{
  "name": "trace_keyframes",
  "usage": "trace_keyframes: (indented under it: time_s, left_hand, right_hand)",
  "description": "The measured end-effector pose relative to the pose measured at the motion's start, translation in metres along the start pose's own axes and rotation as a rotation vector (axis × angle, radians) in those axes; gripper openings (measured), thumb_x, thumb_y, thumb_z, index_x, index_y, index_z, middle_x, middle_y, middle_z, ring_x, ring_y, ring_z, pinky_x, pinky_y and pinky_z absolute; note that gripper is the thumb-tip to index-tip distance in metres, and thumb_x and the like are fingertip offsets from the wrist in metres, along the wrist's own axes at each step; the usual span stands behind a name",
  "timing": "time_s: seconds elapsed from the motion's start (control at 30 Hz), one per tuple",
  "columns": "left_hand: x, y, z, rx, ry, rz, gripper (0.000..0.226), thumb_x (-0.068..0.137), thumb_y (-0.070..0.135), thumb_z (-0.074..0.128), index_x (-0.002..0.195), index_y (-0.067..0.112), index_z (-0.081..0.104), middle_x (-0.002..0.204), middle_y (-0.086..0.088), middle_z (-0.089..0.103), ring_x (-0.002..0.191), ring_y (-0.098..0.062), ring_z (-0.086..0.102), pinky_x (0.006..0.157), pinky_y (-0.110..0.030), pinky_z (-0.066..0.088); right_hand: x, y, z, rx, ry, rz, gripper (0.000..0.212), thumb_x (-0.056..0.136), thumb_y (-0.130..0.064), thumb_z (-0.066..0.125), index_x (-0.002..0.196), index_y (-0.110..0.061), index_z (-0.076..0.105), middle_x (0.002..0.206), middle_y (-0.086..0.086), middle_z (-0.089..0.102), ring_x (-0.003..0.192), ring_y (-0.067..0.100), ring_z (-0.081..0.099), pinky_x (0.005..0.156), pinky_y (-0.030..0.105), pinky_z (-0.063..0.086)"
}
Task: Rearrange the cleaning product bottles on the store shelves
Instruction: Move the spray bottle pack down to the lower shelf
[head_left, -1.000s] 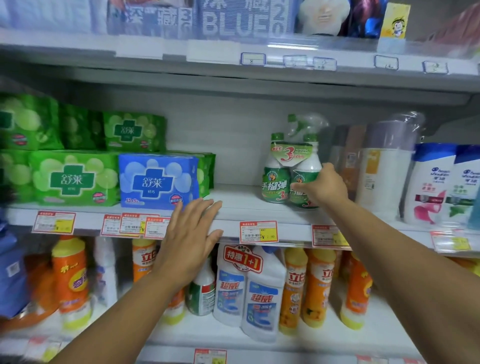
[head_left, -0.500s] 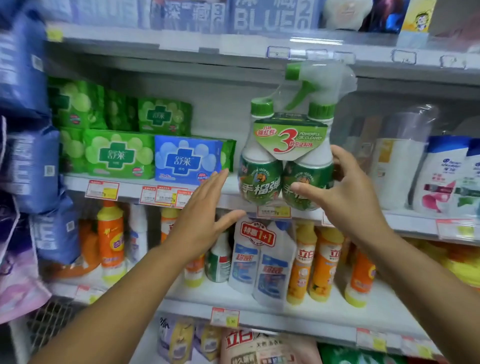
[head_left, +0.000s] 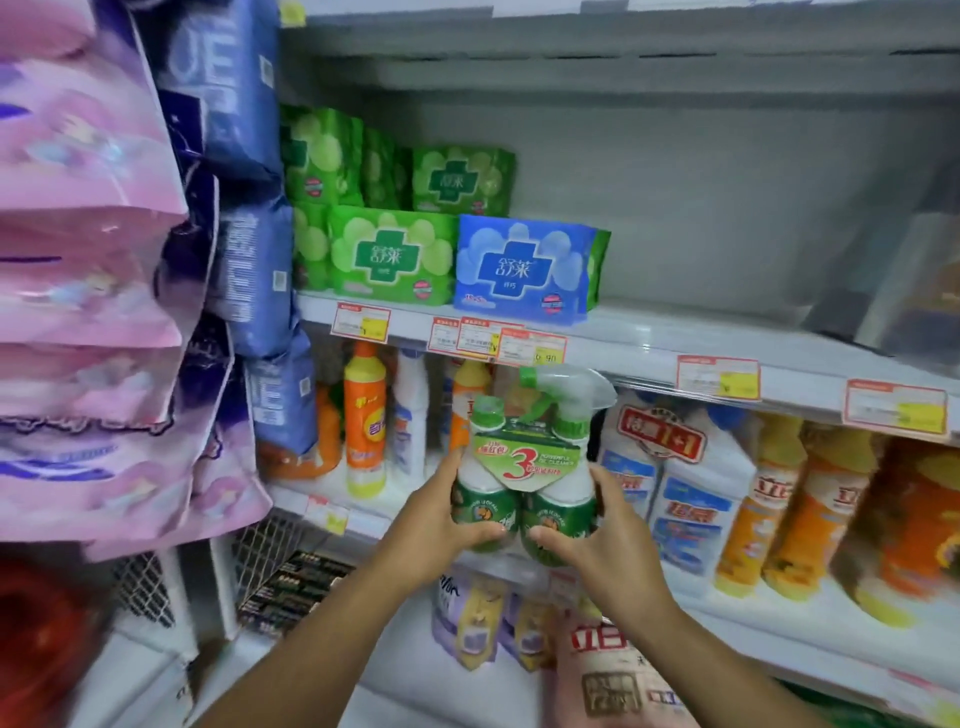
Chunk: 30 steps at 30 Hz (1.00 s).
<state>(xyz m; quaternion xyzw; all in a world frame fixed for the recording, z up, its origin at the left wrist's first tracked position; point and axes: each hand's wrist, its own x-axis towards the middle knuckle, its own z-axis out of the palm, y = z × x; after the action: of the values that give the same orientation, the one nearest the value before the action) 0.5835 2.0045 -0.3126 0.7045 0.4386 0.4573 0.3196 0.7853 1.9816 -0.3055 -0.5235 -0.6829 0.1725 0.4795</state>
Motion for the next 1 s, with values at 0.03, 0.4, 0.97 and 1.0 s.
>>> trace_keyframes:
  time_s: [0.03, 0.4, 0.97, 1.0]
  left_hand:
    - [0.005, -0.009, -0.004, -0.001, 0.005, -0.014, 0.088, 0.068, 0.024, 0.082, 0.136, 0.041, 0.030, 0.114, 0.032, 0.057, 0.101, 0.012, 0.056, 0.077, -0.005, 0.044]
    - [0.060, -0.087, -0.052, 0.040, 0.010, -0.075, 0.081, 0.064, 0.012, 0.083, 0.115, 0.058, 0.042, 0.112, 0.031, 0.060, 0.105, 0.009, 0.055, 0.080, -0.005, 0.043]
    - [0.072, -0.104, -0.052, 0.167, 0.158, -0.161, 0.094, 0.063, 0.024, 0.084, 0.142, 0.030, 0.032, 0.124, -0.001, 0.039, 0.112, -0.016, 0.047, 0.102, -0.032, 0.041]
    - [0.073, -0.103, -0.052, 0.173, 0.162, -0.163, 0.095, 0.063, 0.024, 0.084, 0.142, 0.030, 0.032, 0.123, -0.001, 0.039, 0.111, -0.016, 0.047, 0.100, -0.030, 0.041]
  right_hand:
    - [0.005, 0.004, 0.009, -0.012, -0.007, 0.013, 0.074, 0.055, -0.044, 0.083, 0.103, -0.068, 0.033, 0.094, -0.044, 0.054, 0.087, -0.016, 0.054, 0.064, 0.007, 0.041]
    - [0.052, 0.032, 0.102, -0.046, 0.002, 0.063, 0.081, 0.064, -0.036, 0.084, 0.132, -0.033, 0.039, 0.126, -0.011, 0.055, 0.112, 0.011, 0.054, 0.088, 0.027, 0.047]
    - [0.073, 0.039, 0.113, -0.091, 0.027, 0.056, 0.079, 0.065, -0.039, 0.083, 0.133, -0.029, 0.043, 0.112, -0.006, 0.036, 0.096, 0.009, 0.047, 0.077, 0.016, 0.037]
    - [0.074, 0.039, 0.113, -0.087, 0.022, 0.055, 0.079, 0.066, -0.038, 0.083, 0.133, -0.029, 0.044, 0.112, -0.005, 0.036, 0.096, 0.009, 0.047, 0.078, 0.016, 0.037]
